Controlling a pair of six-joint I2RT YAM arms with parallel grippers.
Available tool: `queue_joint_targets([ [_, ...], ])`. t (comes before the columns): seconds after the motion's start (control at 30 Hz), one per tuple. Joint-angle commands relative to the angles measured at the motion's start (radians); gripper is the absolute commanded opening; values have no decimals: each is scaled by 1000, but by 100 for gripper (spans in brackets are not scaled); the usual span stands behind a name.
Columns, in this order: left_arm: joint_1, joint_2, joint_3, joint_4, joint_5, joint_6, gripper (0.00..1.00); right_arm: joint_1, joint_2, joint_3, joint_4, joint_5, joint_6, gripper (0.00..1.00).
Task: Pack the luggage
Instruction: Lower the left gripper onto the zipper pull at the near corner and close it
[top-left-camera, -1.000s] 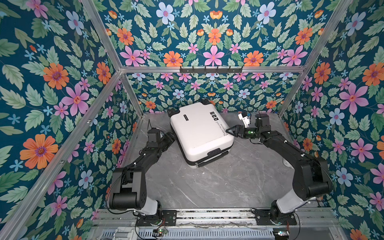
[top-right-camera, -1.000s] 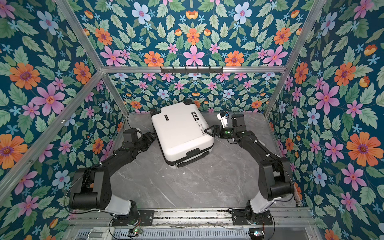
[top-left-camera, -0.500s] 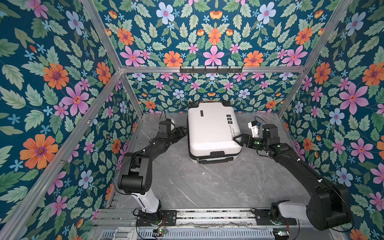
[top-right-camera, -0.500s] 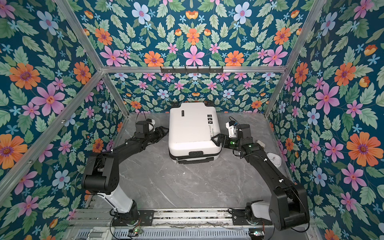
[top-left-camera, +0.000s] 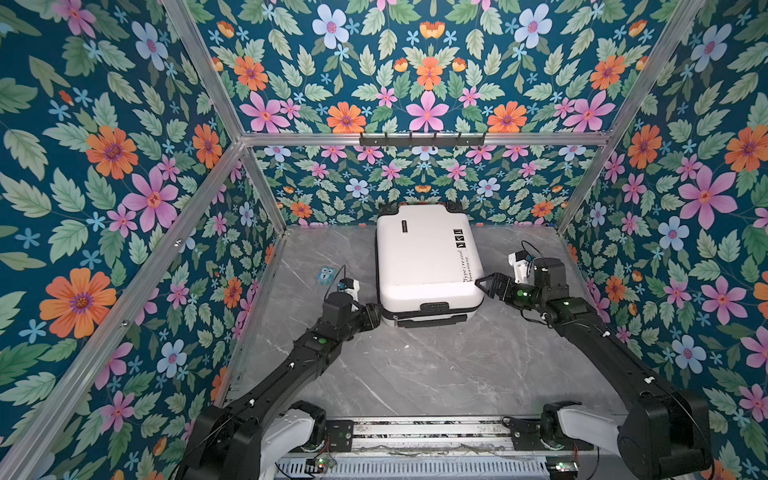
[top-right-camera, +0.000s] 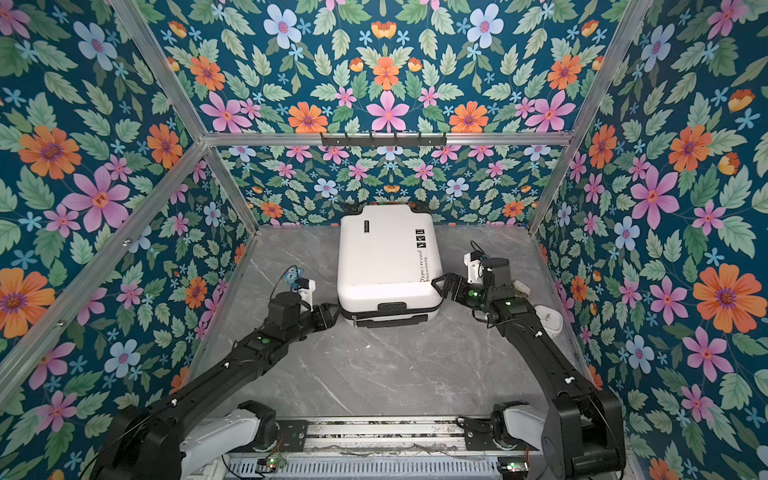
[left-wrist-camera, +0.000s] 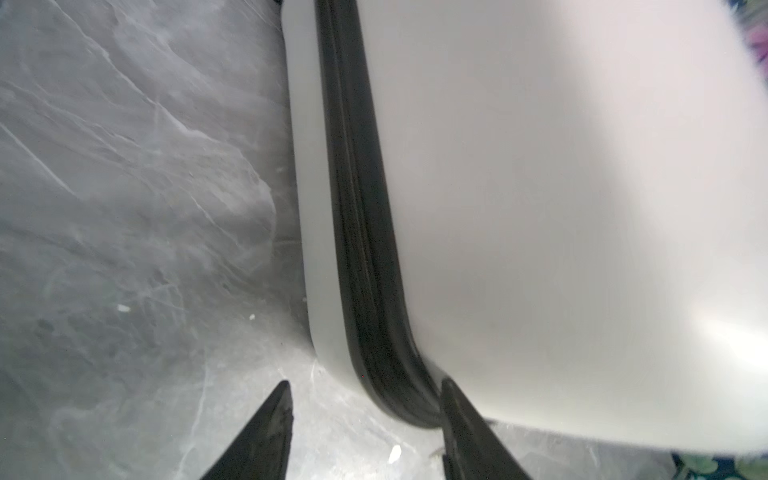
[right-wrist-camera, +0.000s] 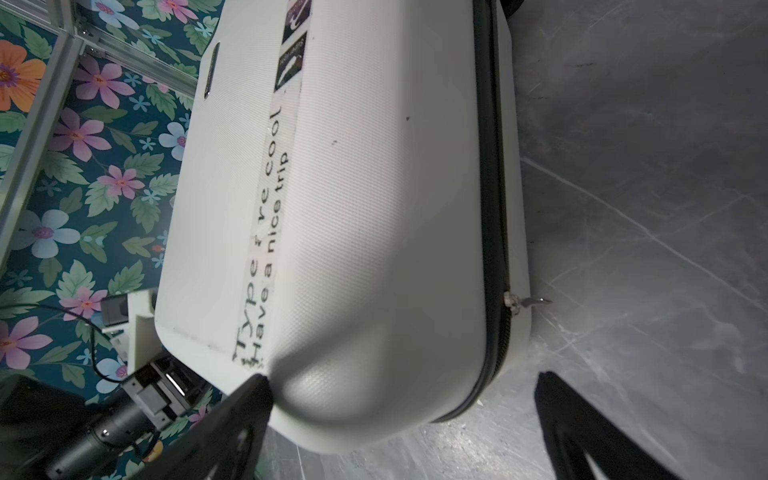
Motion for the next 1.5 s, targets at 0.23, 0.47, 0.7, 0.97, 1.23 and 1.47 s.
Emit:
queue_joint_targets([
  [0.23,-140,105,-96,258,-1,60,53,0,15,22,19,-18,10,99],
  [0.47,-155,145,-132,389,49,28,55,0,1,14,5,-17,3,99],
  [0.7,-157,167,-184,513,87,-8,50,0,-1,1,11,-23,7,99],
  [0.97,-157,62,-243,480,74,4,53,1,10,-5,23,-38,12,99],
  [1.23,-157,160,-180,453,19,18,51,0,-2,-11,25,-40,18,99],
  [1.47,-157,178,-192,544,-7,-25,40,0,-13,-22,26,-42,24,99],
])
